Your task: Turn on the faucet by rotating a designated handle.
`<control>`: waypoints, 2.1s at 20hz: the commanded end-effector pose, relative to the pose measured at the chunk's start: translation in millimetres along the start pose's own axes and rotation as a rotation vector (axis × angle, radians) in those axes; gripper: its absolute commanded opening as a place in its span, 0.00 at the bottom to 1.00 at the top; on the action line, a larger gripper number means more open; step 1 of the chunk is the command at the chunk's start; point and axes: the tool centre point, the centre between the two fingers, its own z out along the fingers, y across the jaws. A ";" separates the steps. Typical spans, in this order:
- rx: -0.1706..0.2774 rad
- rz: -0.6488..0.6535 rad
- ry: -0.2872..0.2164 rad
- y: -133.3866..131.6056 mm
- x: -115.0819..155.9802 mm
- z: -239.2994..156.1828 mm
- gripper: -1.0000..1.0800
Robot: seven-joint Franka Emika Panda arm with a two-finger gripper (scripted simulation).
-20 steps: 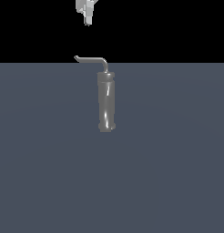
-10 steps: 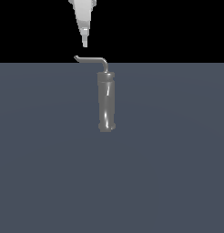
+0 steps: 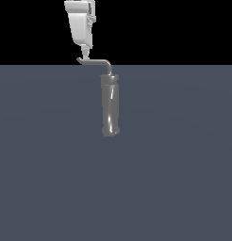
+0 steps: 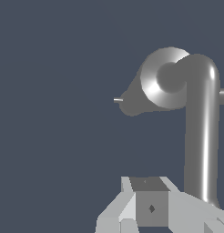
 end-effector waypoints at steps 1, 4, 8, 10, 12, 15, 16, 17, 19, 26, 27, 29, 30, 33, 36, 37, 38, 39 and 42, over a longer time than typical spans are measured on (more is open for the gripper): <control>0.001 0.018 0.004 -3.2 -1.7 4.6 0.00; 0.001 0.027 0.006 -4.6 -2.7 7.1 0.00; 0.001 0.027 0.006 -4.7 -3.1 7.3 0.00; 0.000 0.026 0.006 -2.3 -3.2 7.5 0.00; 0.000 0.026 0.006 2.1 -3.6 7.5 0.00; 0.000 0.026 0.006 9.0 -4.2 7.5 0.00; 0.000 0.026 0.006 11.3 -4.4 7.6 0.00; 0.000 0.026 0.006 13.6 -4.6 7.6 0.00; 0.000 0.026 0.006 18.4 -5.1 7.6 0.00; 0.000 0.027 0.006 35.6 -6.2 7.4 0.00; 0.000 0.027 0.006 38.2 -6.5 7.5 0.00; 0.000 0.027 0.006 43.3 -7.0 7.5 0.00; 0.000 0.027 0.006 45.8 -7.2 7.5 0.00; 0.000 0.027 0.006 53.7 -7.9 7.5 0.00; 0.000 0.027 0.006 61.7 -8.7 7.5 0.00; 0.000 0.027 0.006 64.4 -9.0 7.5 0.00; 0.000 0.027 0.006 67.1 -9.2 7.5 0.00; 0.001 0.028 0.006 69.9 -9.1 7.4 0.00; 0.006 0.030 0.007 67.4 -5.4 7.2 0.00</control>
